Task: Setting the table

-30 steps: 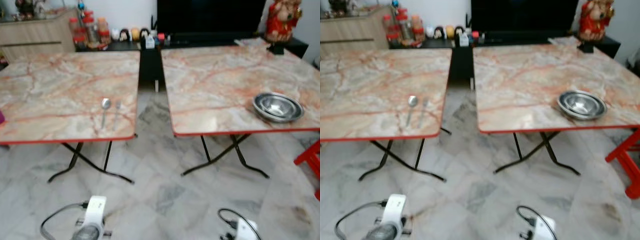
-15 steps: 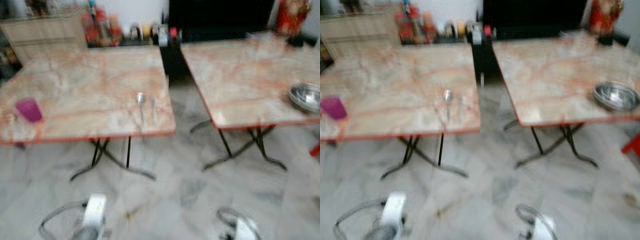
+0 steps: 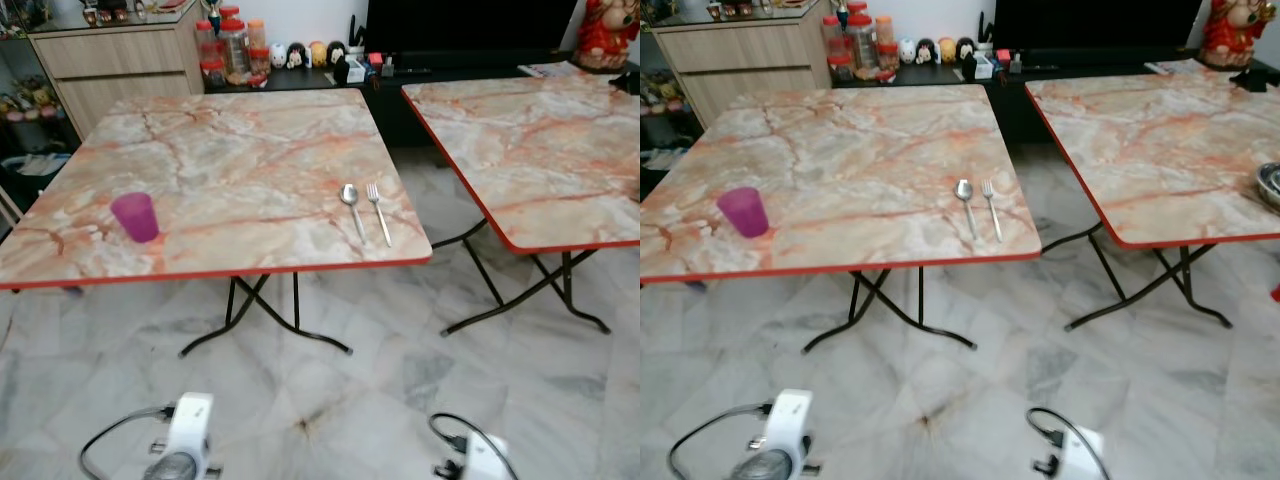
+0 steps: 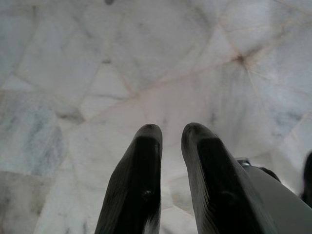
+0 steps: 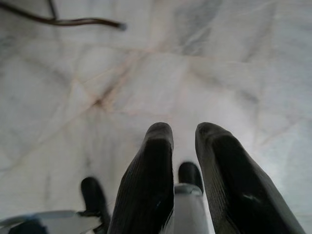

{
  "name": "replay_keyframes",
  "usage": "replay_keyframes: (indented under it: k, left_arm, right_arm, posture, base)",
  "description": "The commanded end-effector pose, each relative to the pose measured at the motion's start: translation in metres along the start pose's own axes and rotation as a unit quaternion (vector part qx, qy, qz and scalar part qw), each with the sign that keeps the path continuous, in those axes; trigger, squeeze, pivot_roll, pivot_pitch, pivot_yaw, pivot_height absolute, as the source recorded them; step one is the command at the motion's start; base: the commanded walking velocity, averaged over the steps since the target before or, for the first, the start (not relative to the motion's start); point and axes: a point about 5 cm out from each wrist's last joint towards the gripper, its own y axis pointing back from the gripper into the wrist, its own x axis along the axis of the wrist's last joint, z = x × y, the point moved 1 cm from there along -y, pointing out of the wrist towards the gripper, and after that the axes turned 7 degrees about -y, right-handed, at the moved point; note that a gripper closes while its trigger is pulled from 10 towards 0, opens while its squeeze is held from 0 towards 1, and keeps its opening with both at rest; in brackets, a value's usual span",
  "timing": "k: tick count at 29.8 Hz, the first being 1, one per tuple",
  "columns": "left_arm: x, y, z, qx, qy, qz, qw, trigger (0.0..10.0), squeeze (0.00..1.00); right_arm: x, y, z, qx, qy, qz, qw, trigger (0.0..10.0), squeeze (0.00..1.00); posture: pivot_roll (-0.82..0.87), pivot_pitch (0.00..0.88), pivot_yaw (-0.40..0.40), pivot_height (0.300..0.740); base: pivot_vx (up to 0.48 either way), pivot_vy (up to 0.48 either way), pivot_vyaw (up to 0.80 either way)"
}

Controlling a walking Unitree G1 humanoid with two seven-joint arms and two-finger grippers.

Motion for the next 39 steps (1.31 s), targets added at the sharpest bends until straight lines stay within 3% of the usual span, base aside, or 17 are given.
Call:
replay_keyframes:
  k: [1, 7, 12, 21, 39]
  left_arm:
    - [0.0058, -0.0008, 0.0091, -0.013, 0.002, 0.011, 1.0, 10.0, 0.0]
    - [0.0044, -0.0007, 0.0089, -0.011, 0.005, 0.007, 1.0, 10.0, 0.0]
    - [0.0033, -0.0005, 0.0083, -0.008, 0.002, 0.005, 1.0, 10.0, 0.0]
    - [0.0018, -0.0004, 0.008, -0.007, 0.002, 0.001, 1.0, 10.0, 0.0]
    - [0.0004, -0.0002, 0.005, -0.002, 0.002, -0.002, 1.0, 10.0, 0.0]
  right_arm:
    - [0.0022, 0.0006, 0.0102, -0.012, -0.001, 0.003, 1.0, 10.0, 0.0]
    - [0.0024, 0.0006, 0.011, -0.014, 0.017, 0.002, 1.0, 10.0, 0.0]
    - [0.0007, 0.001, 0.0114, -0.018, 0.001, 0.001, 1.0, 10.0, 0.0]
    - [0.0016, 0.0008, 0.0111, -0.016, 0.012, 0.001, 1.0, 10.0, 0.0]
    - [-0.0001, 0.0011, 0.0104, -0.015, 0.009, 0.0, 1.0, 10.0, 0.0]
  posture:
    - [-0.03, 0.0, 0.011, 0.74]
    - [-0.02, 0.0, 0.004, 0.74]
    - [-0.03, 0.0, 0.004, 0.74]
    - [-0.02, 0.0, 0.004, 0.74]
    - [-0.03, 0.0, 0.007, 0.74]
  base:
    - [0.0, 0.0, 0.0]
    - [0.0, 0.0, 0.16]
    - [0.349, 0.0, 0.53]
    - [0.372, 0.0, 0.36]
    - [0.376, 0.0, 0.1]
